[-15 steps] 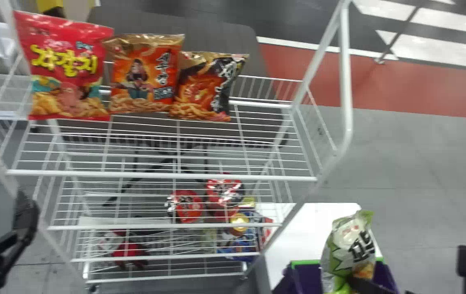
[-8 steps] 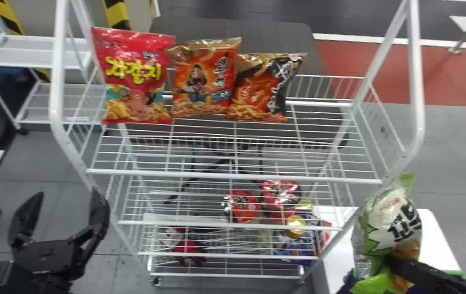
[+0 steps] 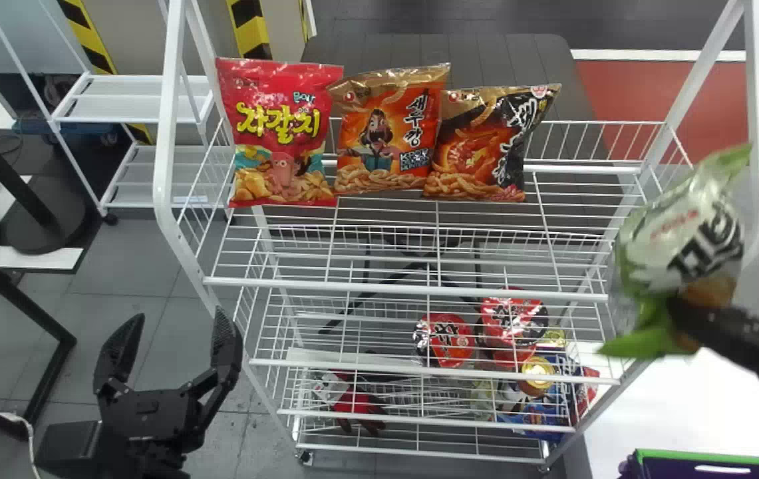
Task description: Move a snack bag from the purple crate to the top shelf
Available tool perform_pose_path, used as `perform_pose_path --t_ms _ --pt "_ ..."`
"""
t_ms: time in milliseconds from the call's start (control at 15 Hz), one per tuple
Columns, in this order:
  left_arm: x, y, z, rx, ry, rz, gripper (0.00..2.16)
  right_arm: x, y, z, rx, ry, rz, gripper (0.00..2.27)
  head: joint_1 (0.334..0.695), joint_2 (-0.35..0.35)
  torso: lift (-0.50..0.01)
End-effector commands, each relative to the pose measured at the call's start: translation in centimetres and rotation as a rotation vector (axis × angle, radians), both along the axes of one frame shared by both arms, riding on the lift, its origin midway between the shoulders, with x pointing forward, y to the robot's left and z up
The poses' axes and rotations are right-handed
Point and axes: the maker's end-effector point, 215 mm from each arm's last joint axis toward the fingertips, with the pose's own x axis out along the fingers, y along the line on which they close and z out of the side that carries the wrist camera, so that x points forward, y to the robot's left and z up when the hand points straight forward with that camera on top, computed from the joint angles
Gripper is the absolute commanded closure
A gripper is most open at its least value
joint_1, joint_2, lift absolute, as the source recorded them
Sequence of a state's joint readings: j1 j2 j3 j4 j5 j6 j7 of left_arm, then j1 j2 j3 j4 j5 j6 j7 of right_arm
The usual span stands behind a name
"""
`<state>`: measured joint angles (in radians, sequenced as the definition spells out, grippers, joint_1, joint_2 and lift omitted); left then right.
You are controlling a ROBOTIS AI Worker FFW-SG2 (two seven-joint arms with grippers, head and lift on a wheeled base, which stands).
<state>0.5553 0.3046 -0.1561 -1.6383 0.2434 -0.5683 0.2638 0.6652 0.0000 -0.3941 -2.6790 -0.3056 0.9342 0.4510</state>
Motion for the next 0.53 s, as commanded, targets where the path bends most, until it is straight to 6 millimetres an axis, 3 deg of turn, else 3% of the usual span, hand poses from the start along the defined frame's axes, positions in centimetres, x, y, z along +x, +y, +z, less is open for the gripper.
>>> perform_pose_path --t_ms 0,333,467 --pt "0.0 -0.1 -0.1 0.001 0.002 -0.002 0.06 2.7 1.5 3.4 -0.021 -0.153 -0.009 2.03 0.695 0.059 0.002" --pt "0.0 -0.2 -0.3 -0.001 0.005 -0.002 0.06 8.7 4.0 4.6 -0.049 -0.366 -0.097 2.04 0.695 0.083 0.002" --pt "0.0 -0.2 -0.3 0.000 0.005 -0.002 0.06 10.8 4.8 2.5 -0.030 -0.354 -0.118 2.03 0.695 0.092 0.002"
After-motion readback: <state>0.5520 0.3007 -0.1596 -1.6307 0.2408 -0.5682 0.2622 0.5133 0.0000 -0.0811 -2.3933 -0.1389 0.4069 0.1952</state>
